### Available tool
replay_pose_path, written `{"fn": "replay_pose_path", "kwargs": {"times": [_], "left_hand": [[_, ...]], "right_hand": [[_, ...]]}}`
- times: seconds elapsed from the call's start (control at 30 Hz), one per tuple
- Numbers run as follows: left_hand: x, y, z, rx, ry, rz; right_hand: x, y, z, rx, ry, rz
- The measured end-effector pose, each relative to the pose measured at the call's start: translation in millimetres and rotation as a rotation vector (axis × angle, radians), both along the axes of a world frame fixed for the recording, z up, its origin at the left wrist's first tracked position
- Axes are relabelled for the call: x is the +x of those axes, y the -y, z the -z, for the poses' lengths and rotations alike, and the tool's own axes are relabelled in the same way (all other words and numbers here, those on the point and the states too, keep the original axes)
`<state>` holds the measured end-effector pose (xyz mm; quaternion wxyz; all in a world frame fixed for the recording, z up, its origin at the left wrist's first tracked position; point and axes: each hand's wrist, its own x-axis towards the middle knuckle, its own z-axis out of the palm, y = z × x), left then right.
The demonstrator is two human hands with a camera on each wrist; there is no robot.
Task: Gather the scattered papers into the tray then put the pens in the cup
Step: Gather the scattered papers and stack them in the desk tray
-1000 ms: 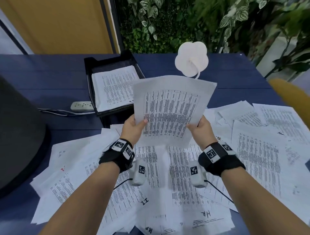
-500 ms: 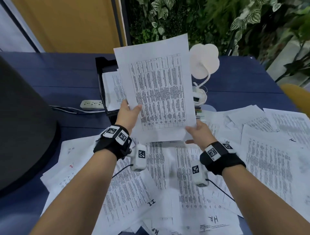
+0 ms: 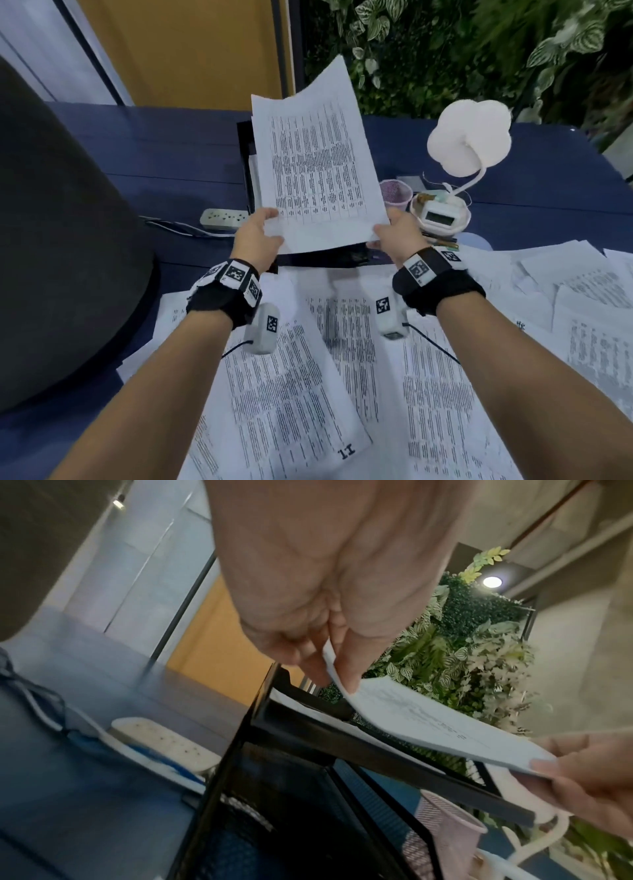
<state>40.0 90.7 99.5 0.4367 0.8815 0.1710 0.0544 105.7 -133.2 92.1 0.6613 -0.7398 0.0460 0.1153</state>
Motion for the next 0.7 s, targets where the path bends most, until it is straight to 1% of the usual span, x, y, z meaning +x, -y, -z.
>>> {"fn": "replay_pose_path", "kwargs": {"times": [0.1,0.2,0.27,0.33,0.37,0.5,0.6,0.7], "left_hand": [[20,-13,0,0.116,0.016,0.011],[36,-22,-2,0.392,-0.004,-0.002],[42,-22,-2,0.603,-0.027,0.038],[46,-21,0,0.798,-0.056,0.091],[47,-20,2,0.859,-0.081,0.103],[47,-22,11,1.015,-0.24,0.132],[46,-22,17,1.066,-0.264,0.162],[45,-19,20,1.056,-0.262,0.162]], "right_hand": [[20,-16,-1,-0.072,0.05,0.056],[38,-26,2,-0.178,0.107,0.091],[46,-30,6,-0.251,0.136,0.09],[51,-35,8,-0.37,0.157,0.052],[53,-36,7,-0.457,0.173,0.023],[56,-38,4,-0.888,0.262,-0.162],[48,-41,7,-1.161,0.373,-0.163],[39,-44,7,-1.313,0.368,-0.126]]}}
